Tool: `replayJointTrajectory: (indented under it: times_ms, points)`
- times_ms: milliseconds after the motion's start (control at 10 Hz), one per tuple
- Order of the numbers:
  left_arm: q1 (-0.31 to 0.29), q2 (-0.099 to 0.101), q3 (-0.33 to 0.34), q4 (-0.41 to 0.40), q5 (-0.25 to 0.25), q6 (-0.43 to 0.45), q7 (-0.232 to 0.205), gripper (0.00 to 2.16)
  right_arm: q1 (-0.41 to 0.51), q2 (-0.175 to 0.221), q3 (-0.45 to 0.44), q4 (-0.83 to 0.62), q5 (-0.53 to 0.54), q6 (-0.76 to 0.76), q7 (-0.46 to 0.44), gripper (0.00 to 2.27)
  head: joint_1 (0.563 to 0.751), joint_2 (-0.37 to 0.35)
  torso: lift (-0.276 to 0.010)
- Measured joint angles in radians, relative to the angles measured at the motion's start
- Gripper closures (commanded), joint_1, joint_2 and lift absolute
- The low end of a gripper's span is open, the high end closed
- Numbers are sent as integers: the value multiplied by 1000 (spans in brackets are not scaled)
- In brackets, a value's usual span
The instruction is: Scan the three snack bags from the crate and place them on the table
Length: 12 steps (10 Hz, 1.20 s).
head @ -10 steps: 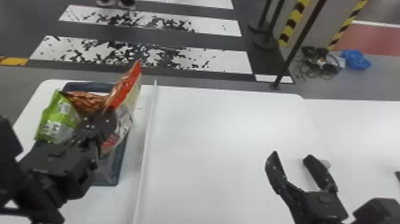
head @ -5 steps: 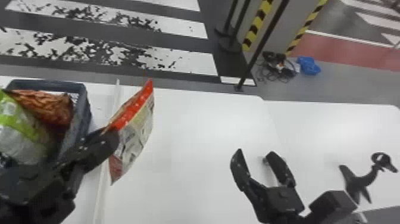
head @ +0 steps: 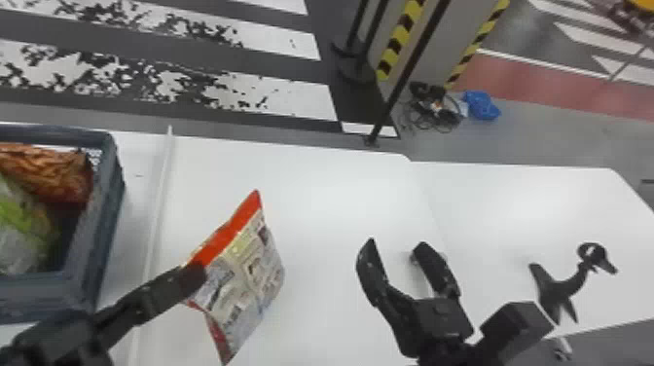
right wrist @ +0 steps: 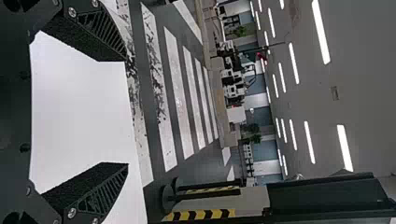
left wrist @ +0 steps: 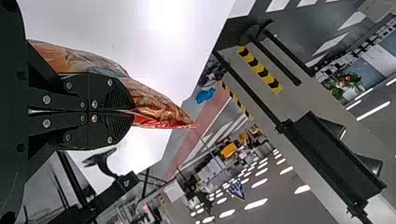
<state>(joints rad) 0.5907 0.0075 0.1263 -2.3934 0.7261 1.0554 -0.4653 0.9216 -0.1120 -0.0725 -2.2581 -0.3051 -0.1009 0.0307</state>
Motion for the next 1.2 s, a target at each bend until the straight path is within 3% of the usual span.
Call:
replayJointTrajectory:
  times_ms: [200,500,800,1100,1200]
  points:
    - [-52,-7,23,114,15,30,-38,1710,-17,-2,3,2,1,21,0,134,695,-350,-36]
    - [-118,-7,21,217,-11,99,-30,1710,-43,-6,9,32,-1,29,0,134,695,-350,-36]
    - [-174,-7,-31,270,-130,113,25,1710,-84,-16,4,94,-28,24,4,134,695,-350,-36]
    - [-275,-7,-129,392,-267,71,96,1686,-127,-47,-14,161,-57,30,5,134,695,-350,-36]
    - [-305,-7,-169,417,-314,49,128,1214,-136,-53,-20,167,-65,36,5,134,695,-350,-36]
